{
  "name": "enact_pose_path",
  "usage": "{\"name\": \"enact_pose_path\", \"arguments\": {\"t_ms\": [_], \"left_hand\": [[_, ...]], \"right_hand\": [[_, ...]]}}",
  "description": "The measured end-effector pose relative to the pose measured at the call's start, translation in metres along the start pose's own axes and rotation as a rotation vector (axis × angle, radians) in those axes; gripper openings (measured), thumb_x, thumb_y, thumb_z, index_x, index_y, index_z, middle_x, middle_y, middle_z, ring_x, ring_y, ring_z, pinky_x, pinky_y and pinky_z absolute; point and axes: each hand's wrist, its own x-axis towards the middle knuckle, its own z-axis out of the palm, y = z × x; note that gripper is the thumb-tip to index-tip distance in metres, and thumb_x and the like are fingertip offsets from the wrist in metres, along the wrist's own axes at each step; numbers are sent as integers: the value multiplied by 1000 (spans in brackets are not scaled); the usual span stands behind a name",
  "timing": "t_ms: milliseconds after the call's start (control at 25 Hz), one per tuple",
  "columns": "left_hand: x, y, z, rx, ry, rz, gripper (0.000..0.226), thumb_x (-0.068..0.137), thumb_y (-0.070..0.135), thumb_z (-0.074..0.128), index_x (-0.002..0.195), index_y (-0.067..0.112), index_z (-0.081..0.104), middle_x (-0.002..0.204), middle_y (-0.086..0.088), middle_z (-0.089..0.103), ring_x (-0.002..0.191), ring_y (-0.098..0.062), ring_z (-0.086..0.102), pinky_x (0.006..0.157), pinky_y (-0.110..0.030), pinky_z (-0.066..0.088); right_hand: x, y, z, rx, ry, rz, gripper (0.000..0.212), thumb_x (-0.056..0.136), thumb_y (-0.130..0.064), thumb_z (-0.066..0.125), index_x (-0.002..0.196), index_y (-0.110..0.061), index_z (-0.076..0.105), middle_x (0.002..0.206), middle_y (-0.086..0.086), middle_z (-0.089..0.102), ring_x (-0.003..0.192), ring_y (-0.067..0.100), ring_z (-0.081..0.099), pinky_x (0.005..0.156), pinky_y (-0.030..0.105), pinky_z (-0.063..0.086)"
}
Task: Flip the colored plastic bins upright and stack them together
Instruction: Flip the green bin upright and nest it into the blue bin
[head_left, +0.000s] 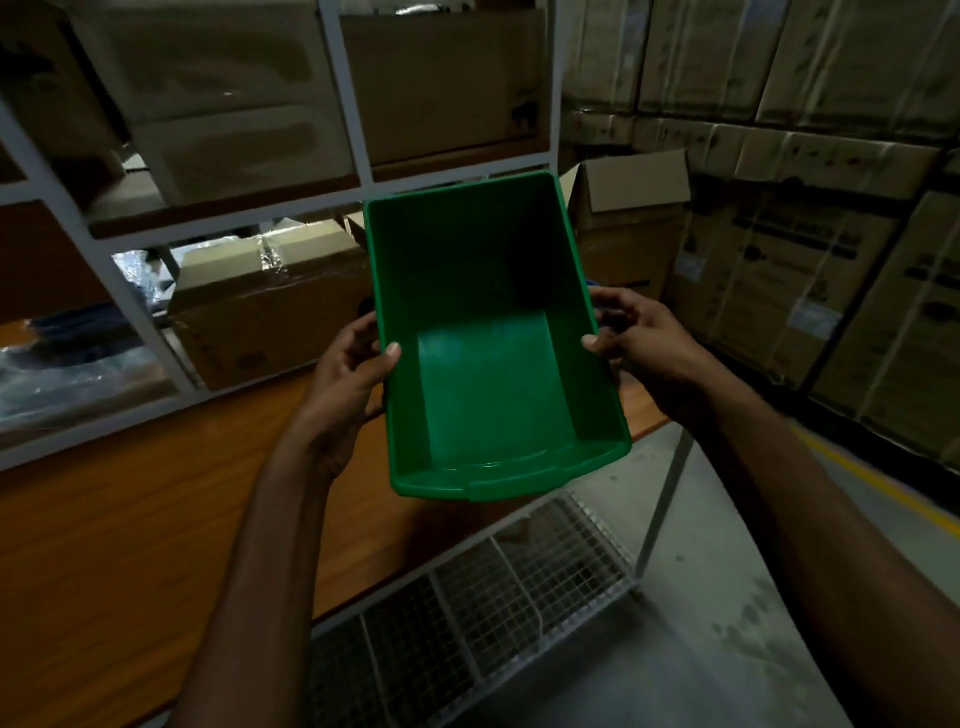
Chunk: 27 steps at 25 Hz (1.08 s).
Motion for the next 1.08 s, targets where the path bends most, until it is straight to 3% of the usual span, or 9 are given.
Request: {"name": "enact_pose_path", "arguments": {"t_ms": [160, 320, 440, 520, 600, 760, 920, 1080], "left_hand": [[57, 16, 35, -52, -26, 7, 53, 96, 5, 61, 142, 28, 53, 134, 0, 65, 126, -21, 61, 95, -51, 53], [107, 37, 75, -60, 62, -14, 46, 96, 2, 61, 139, 20, 56, 123, -5, 71, 108, -18, 71, 84, -35, 61], [140, 45, 110, -35, 151, -11, 32, 98, 4, 58, 128, 14, 61, 104, 2, 73, 78, -2, 75, 73, -22, 62], [160, 47, 132, -16, 204, -7, 30, 99, 6, 57, 127, 16, 62, 100, 4, 72, 76, -3, 72, 72, -22, 59], [182, 44, 152, -20, 266, -12, 32, 100, 8, 56, 131, 17, 61, 106, 3, 71, 84, -6, 68, 74, -25, 56], [218, 32, 190, -24, 378, -48, 37, 100, 11, 57, 137, 19, 59, 114, 1, 70, 91, -10, 66, 77, -30, 51], [237, 27, 207, -44, 464, -122, 29, 102, 16, 56, 129, 23, 63, 108, -2, 72, 84, -12, 69, 69, -30, 56], [249, 25, 210, -22, 470, -164, 28, 102, 17, 56, 128, 21, 65, 118, -6, 71, 97, -18, 69, 90, -41, 56]], "right_hand": [[65, -20, -34, 29, 2, -10, 43, 94, 15, 52, 121, -18, 64, 108, -2, 74, 101, 14, 69, 99, 45, 53], [124, -42, -64, 80, -29, 11, 41, 97, 15, 47, 121, -13, 63, 104, -1, 71, 100, 11, 68, 87, 28, 56], [179, -47, -85, 124, -60, 21, 42, 98, 15, 45, 131, -5, 60, 118, 7, 69, 113, 18, 65, 98, 31, 53], [217, -46, -99, 117, -98, 21, 41, 98, 13, 45, 129, -8, 62, 128, 9, 68, 125, 22, 62, 108, 37, 48], [251, -43, -115, 83, -142, 16, 39, 98, 12, 47, 123, -13, 64, 123, 7, 68, 123, 22, 62, 103, 34, 51], [302, -31, -139, 46, -199, 35, 42, 100, 11, 46, 136, -7, 57, 117, 4, 63, 103, 14, 61, 79, 25, 52], [337, -14, -146, 15, -318, 129, 42, 102, 6, 42, 140, -7, 57, 124, 7, 65, 109, 17, 61, 71, 24, 48], [362, 1, -151, 41, -354, 206, 45, 100, 2, 40, 139, -12, 59, 137, 5, 62, 100, 14, 57, 73, 25, 47]]}}
